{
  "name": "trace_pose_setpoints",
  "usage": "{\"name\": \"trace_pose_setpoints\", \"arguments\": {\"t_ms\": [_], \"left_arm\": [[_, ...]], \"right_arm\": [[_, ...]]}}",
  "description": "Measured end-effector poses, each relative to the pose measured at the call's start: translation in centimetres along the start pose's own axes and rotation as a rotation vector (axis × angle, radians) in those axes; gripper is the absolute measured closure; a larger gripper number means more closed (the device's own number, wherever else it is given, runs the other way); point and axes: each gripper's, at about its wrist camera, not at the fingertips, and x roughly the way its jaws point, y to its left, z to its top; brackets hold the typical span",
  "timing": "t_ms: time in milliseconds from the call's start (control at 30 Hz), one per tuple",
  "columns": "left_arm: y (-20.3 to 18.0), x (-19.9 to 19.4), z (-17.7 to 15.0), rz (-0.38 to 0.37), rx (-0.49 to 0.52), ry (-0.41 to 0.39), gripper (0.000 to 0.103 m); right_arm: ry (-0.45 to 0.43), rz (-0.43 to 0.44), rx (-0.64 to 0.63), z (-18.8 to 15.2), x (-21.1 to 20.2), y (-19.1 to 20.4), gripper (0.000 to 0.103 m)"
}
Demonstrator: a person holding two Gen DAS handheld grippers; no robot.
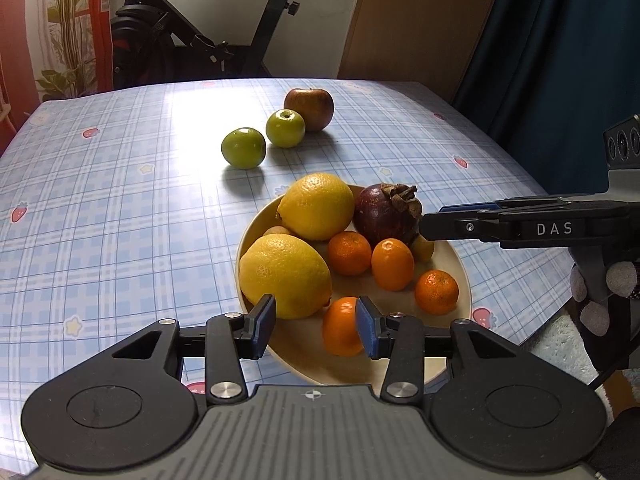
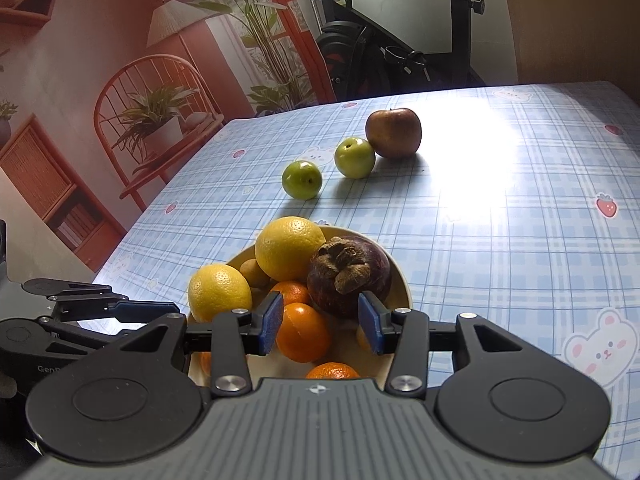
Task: Organize fruits
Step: 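Move both grippers toward the green apples and red apple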
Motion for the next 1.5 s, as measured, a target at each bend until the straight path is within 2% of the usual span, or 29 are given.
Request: {"name": "trace_pose_setpoints", "arguments": {"t_ms": [167, 367, 667, 1000, 1200, 1500], "left_arm": [[0.9, -1.4, 1.2, 0.005, -0.039, -0.060, 0.057], [2.2, -2.3, 3.8, 0.047, -0.064, -0.127, 0.057], [3.9, -1.1, 9.0, 0.104, -0.088, -0.198, 0.057], [6.3, 3.0, 13.2, 0.102, -0.112, -0.174, 0.057], [7.3, 5.8, 15.1, 0.079, -0.116, -0.142, 0.058], [9.1, 8.8, 15.6, 0.061, -0.164, -0.085, 0.058]], "right_arm": [[-0.031, -0.019, -0.015, 0.8, -0.9, -0.4, 0.057], [-0.048, -0.048, -0.034, 1.9, -0.9, -0.9, 0.057], [-0.079, -0.081, -0.112, 5.1, 0.9, -0.8, 0.057], [-0.091, -0.099, -0.167, 8.6, 4.9, -1.2, 0.057], [-0.067, -0.097, -0.170, 9.6, 7.8, -1.9, 0.057], [-0.018, -0.077, -0.186, 10.7, 11.5, -1.9, 0.057]]}}
